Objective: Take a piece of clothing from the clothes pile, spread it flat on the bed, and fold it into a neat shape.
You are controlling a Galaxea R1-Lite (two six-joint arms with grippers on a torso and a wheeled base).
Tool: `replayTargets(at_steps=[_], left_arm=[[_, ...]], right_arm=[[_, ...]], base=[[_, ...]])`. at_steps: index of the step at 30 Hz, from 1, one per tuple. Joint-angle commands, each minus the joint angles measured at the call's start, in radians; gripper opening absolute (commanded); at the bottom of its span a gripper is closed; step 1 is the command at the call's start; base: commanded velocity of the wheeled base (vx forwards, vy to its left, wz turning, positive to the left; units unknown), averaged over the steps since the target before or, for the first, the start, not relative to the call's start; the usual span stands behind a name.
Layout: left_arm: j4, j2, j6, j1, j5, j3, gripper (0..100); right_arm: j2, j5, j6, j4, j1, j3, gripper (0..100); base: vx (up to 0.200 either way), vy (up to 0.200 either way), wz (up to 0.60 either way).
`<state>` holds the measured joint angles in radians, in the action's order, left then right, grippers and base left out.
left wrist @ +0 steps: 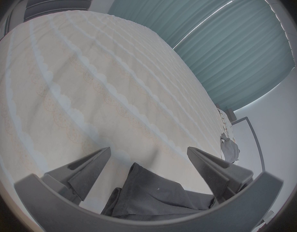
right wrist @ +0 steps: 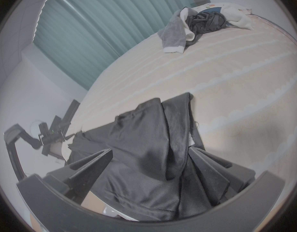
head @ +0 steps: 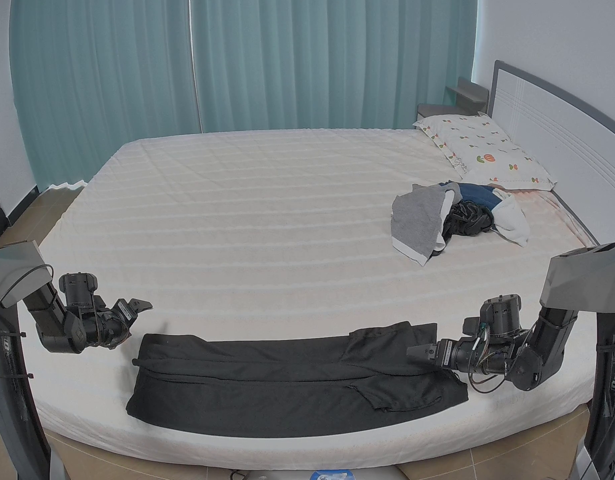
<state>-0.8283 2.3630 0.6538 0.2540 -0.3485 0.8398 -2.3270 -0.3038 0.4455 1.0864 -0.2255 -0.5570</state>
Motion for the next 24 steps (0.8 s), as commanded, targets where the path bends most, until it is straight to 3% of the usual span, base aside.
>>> replayTargets(at_steps=[1,9,14,18,24], left_arm=[[0.008,-0.091,0.012,0.001,0.0,-0.021,100],[0.008,-0.149,-0.028,-0.038,0.025,-0.113,100],[-0.003,-0.206,-0.036,-0.048,0.029,-0.246,100],[-0.005,-0.24,-0.037,-0.056,0.074,-0.314,100],[-0.003,-0.24,-0.026,-0.099,0.126,-0.406,100]], right_arm=[[0.069,0.003,0.068,-0.002,0.002,-0.044,100],[0.097,0.02,0.087,-0.017,-0.005,-0.116,100],[0.152,0.028,0.09,-0.013,-0.006,-0.024,100],[0.178,0.078,0.116,-0.006,-0.008,0.052,100],[0.184,0.12,0.321,-0.005,-0.012,0.098,100]], base=[[0.0,0.0,0.0],[0.0,0.0,0.0],[0.0,0.0,0.0],[0.0,0.0,0.0],[0.0,0.0,0.0]])
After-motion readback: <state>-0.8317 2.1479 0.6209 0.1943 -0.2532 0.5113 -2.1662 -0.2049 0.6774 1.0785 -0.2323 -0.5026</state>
